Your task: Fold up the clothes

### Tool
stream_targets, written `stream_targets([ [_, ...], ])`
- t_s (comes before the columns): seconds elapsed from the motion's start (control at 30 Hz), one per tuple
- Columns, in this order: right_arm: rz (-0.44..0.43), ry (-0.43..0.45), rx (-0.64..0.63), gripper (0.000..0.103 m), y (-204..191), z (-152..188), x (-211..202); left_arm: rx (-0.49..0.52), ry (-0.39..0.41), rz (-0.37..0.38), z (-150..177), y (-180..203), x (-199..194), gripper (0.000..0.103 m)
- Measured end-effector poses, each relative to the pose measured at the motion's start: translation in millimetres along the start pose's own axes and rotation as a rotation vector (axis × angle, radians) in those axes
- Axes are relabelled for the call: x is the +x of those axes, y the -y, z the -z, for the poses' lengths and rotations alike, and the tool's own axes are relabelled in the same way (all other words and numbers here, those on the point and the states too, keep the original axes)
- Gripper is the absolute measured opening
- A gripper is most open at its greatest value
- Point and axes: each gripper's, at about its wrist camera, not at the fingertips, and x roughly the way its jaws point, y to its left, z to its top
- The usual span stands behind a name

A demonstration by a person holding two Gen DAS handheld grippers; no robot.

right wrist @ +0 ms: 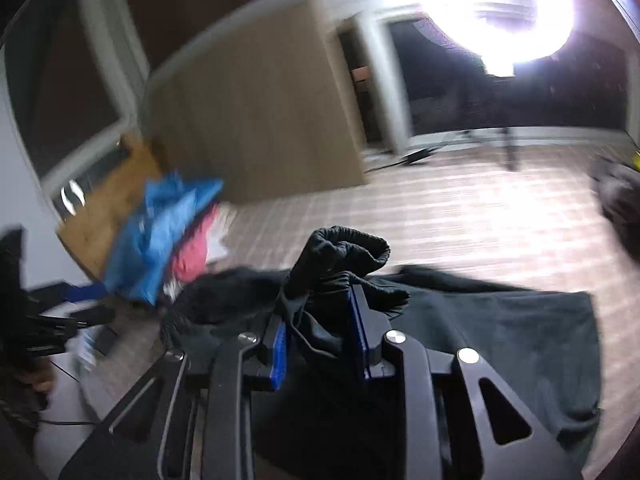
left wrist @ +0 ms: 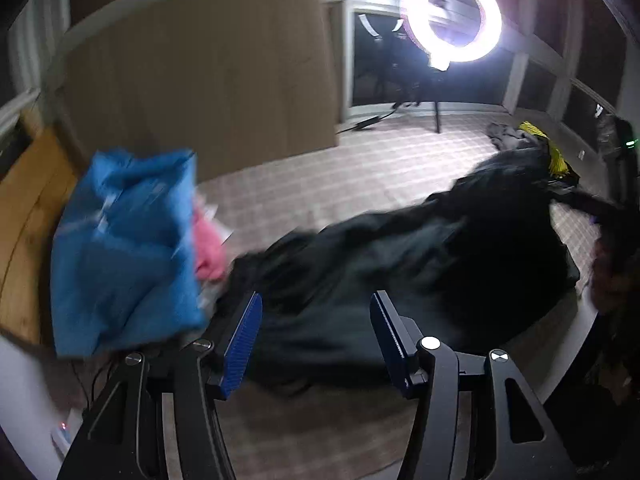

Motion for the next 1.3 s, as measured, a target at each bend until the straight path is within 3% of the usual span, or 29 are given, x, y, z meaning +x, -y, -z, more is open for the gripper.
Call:
stream_targets([
  [0.03, -0.028, -0.090, -0.054, 0.030, -27, 5, 39, -0.016, -0.012, 0.003, 8, -10, 4, 0.054],
  [0.1, 0.009, -0.325, -0.147, 0.030, -71, 24, 94, -0.041, -0.031, 0.012, 19, -25, 9, 0.054],
  [0.13, 0.040, -0.392, -0.175, 0.030, -85, 31, 106, -0.043, -0.037, 0.026, 20, -28, 12, 0.054],
  [0.23, 0.044, -0.368, -0.189, 0.032, -91, 33, 83, -0.026, -0.050, 0.075, 19, -28, 23, 0.054],
  [0.3, -0.062, -0.331, -0.068, 0.039, -62, 21, 45, -0.006, -0.057, 0.113, 12, -20, 33, 0.054],
  [0.33, -0.068, -0.308, -0.005, 0.043, -43, 16, 29, 0.011, -0.053, 0.139, 6, -13, 39, 0.054],
  [0.37, -0.033, -0.280, 0.053, 0.050, -21, 11, 14, 0.030, -0.048, 0.165, 0, -5, 45, 0.055],
  [0.43, 0.109, -0.236, 0.129, 0.051, 26, 11, -12, 0.074, -0.058, 0.220, -13, 14, 67, 0.065],
  [0.53, 0.347, -0.272, 0.223, 0.051, 92, 23, -23, 0.113, -0.113, 0.297, -27, 41, 100, 0.067],
  [0.57, 0.361, -0.279, 0.248, 0.051, 102, 28, -23, 0.123, -0.126, 0.319, -30, 50, 109, 0.067],
  [0.77, 0.427, -0.321, 0.362, 0.051, 150, 55, -14, 0.268, -0.216, 0.275, -32, 107, 153, 0.068],
  [0.87, 0.450, -0.374, 0.319, 0.051, 153, 57, 1, 0.271, -0.252, 0.112, -23, 100, 166, 0.061],
  [1.0, 0.479, -0.433, 0.266, 0.051, 152, 62, -3, 0.066, -0.228, -0.073, -13, 48, 142, 0.057],
  [1.03, 0.469, -0.414, 0.273, 0.051, 154, 57, -7, 0.043, -0.212, -0.074, -13, 41, 132, 0.057],
  [1.1, 0.447, -0.375, 0.287, 0.054, 158, 46, -15, -0.002, -0.190, 0.018, -17, 38, 119, 0.060],
  [1.2, 0.514, -0.356, 0.280, 0.059, 176, 33, -8, 0.019, -0.128, 0.102, -34, 56, 115, 0.062],
  [1.3, 0.387, -0.340, 0.335, 0.059, 196, 32, 5, 0.087, -0.102, 0.159, -44, 76, 130, 0.067],
])
